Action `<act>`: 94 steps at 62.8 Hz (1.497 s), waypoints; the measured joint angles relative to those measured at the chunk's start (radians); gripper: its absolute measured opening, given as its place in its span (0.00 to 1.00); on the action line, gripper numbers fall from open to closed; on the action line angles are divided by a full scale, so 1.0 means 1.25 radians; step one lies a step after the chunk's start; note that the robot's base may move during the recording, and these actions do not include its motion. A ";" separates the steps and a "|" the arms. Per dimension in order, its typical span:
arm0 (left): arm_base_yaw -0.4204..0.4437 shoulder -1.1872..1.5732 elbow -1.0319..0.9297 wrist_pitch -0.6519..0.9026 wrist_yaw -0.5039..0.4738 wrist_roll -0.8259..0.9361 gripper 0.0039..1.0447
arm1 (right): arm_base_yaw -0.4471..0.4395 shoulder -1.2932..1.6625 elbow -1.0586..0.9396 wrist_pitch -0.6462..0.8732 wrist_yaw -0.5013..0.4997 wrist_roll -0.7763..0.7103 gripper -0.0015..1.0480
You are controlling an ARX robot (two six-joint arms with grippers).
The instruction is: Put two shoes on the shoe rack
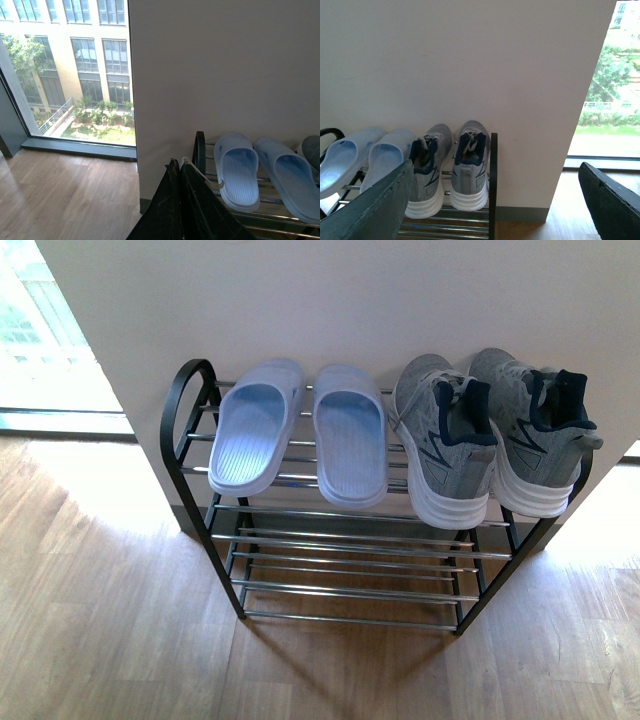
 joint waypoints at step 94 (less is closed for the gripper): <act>0.001 -0.264 0.000 -0.277 0.001 0.000 0.88 | 0.000 0.000 0.000 0.000 0.000 0.000 0.91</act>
